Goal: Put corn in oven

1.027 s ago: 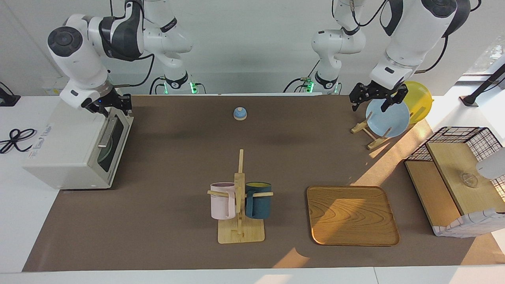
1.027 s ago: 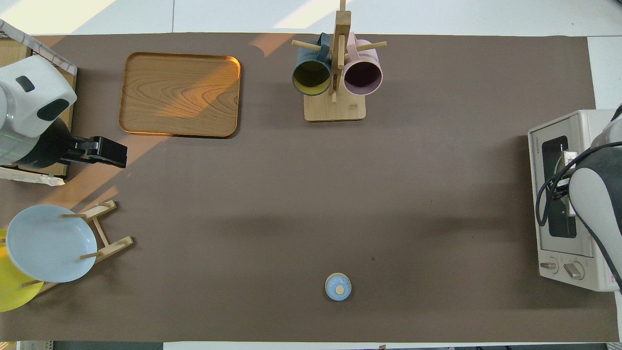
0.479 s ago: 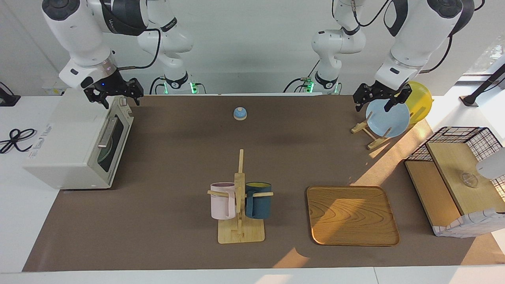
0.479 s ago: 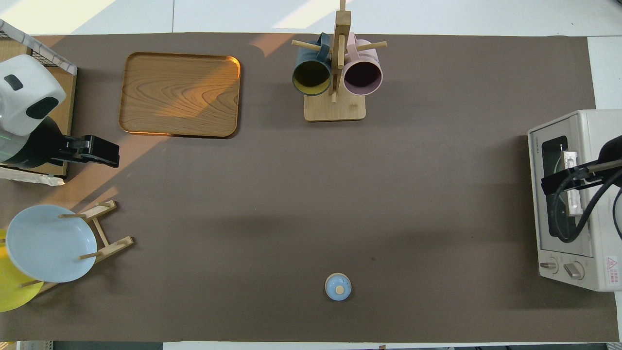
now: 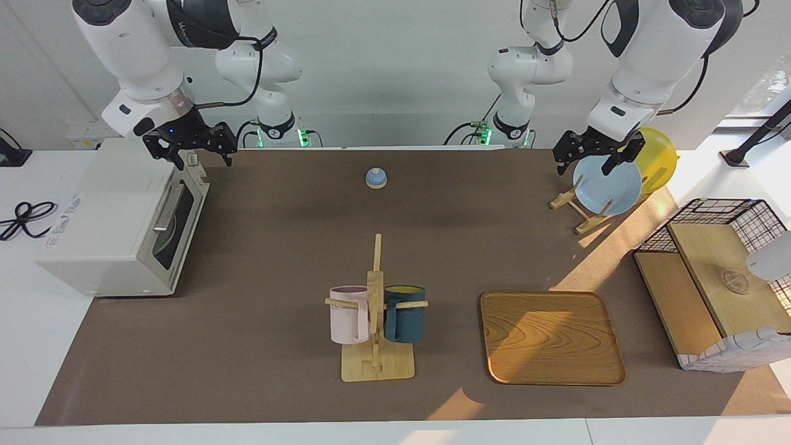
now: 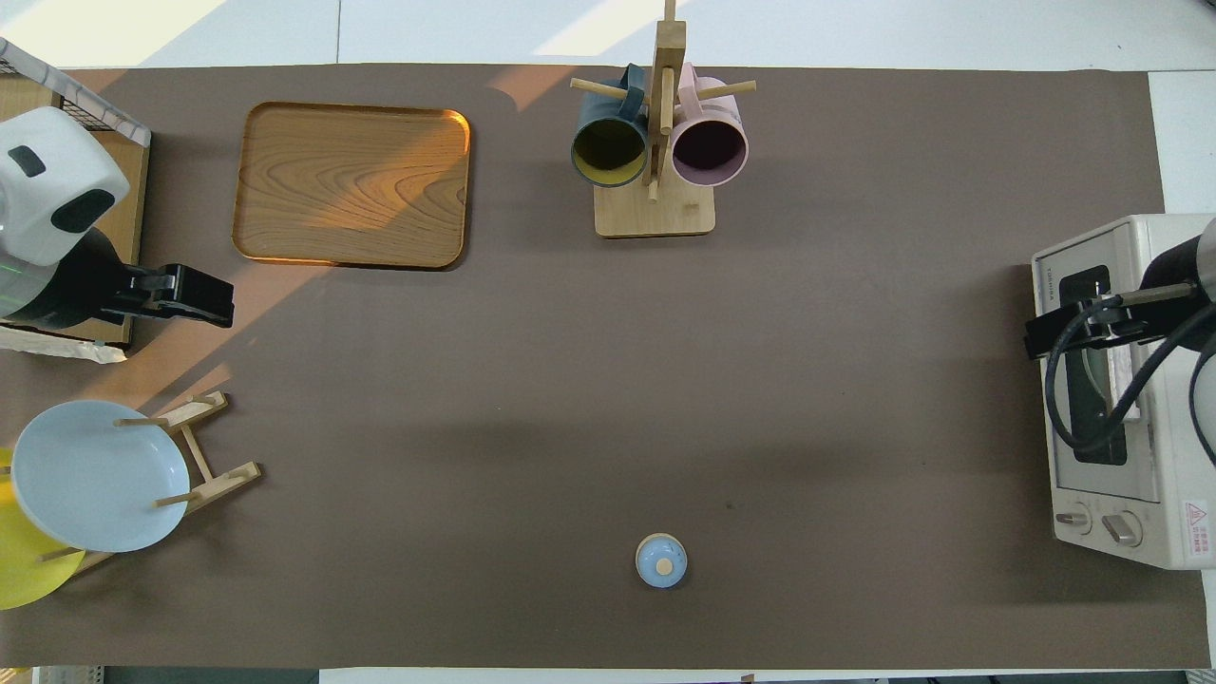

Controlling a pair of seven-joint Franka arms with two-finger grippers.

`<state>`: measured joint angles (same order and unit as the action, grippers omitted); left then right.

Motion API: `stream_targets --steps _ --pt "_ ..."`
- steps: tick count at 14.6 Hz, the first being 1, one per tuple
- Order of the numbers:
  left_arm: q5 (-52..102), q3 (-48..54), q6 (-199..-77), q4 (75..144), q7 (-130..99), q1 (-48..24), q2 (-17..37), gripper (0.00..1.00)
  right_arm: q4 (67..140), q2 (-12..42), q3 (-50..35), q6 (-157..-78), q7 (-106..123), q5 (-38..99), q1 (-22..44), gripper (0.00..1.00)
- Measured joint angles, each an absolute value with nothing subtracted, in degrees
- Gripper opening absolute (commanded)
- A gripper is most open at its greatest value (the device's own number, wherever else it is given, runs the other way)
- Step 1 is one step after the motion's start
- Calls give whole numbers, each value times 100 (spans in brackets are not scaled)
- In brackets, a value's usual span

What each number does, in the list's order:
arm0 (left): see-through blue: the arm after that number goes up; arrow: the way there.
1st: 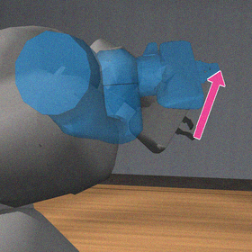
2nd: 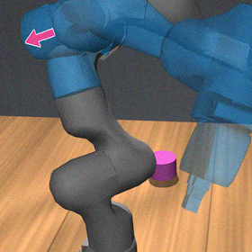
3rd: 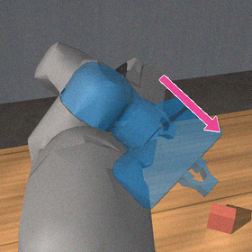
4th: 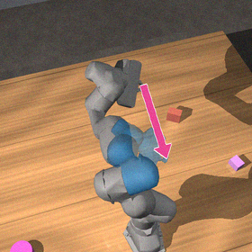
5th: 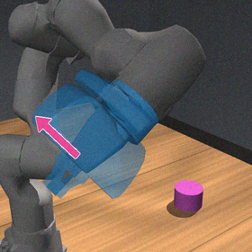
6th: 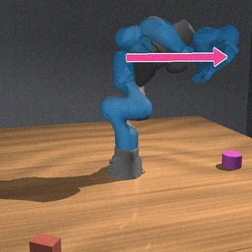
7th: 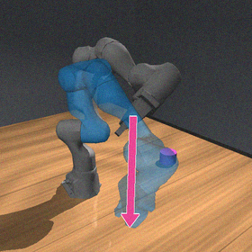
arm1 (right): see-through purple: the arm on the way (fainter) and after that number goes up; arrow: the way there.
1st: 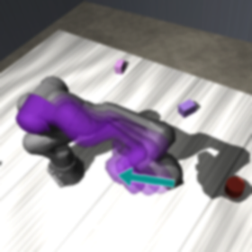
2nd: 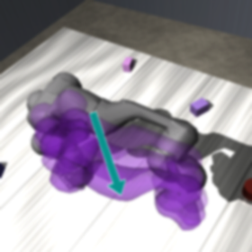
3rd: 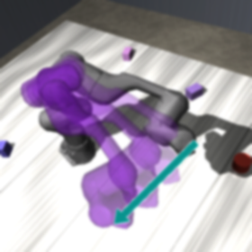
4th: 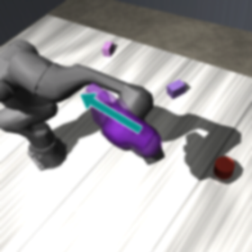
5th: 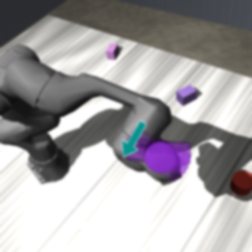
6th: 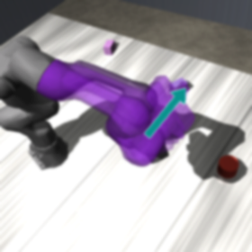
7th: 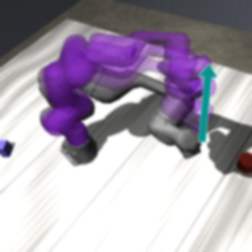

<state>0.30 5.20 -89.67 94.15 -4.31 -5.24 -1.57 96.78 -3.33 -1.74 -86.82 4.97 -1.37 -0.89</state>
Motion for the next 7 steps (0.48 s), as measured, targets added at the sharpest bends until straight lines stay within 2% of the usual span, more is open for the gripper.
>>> stream_targets --steps 7 --pt "30 520 -8966 9415 -431 -524 -157 100 9485 -191 -147 -8649 496 -37 -97 100"
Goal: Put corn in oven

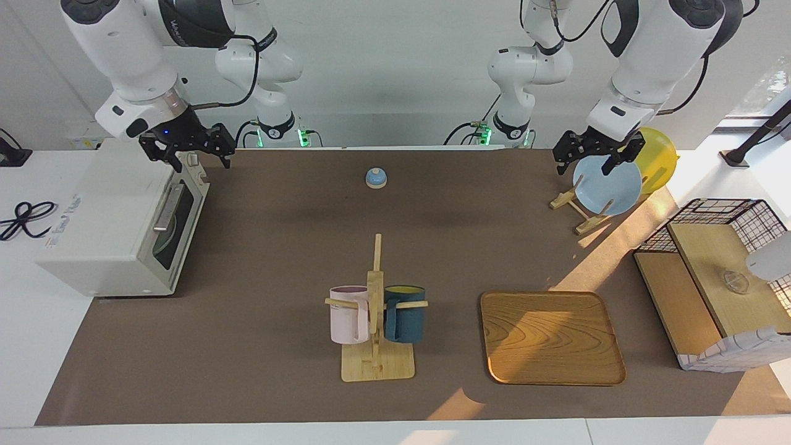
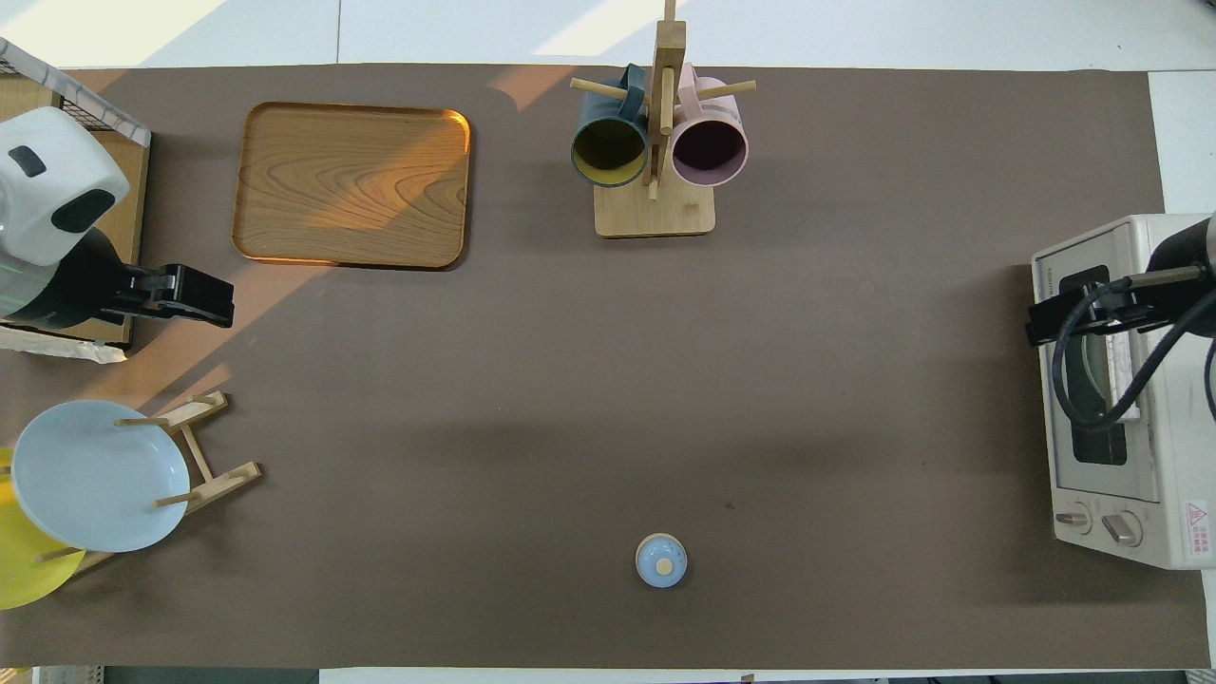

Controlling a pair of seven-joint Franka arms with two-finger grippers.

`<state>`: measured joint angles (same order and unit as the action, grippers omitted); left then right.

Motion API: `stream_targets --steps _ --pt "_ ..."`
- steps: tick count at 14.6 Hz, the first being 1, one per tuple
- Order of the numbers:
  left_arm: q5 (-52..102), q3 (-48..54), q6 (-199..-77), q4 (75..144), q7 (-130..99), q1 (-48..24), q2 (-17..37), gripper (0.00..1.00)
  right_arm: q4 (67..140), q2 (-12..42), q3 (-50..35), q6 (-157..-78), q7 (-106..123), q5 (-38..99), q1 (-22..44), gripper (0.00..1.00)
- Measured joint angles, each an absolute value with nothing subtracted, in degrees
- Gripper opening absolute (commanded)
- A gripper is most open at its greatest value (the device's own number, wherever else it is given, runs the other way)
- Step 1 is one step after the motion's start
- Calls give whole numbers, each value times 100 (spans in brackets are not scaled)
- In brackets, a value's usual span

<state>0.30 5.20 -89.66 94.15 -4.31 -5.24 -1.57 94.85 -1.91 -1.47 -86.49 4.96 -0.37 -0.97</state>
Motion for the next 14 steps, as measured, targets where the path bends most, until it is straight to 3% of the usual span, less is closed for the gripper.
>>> stream_targets --steps 14 --pt "30 520 -8965 9415 -431 -524 -157 100 9448 -182 -87 -8603 490 -31 -204 100"
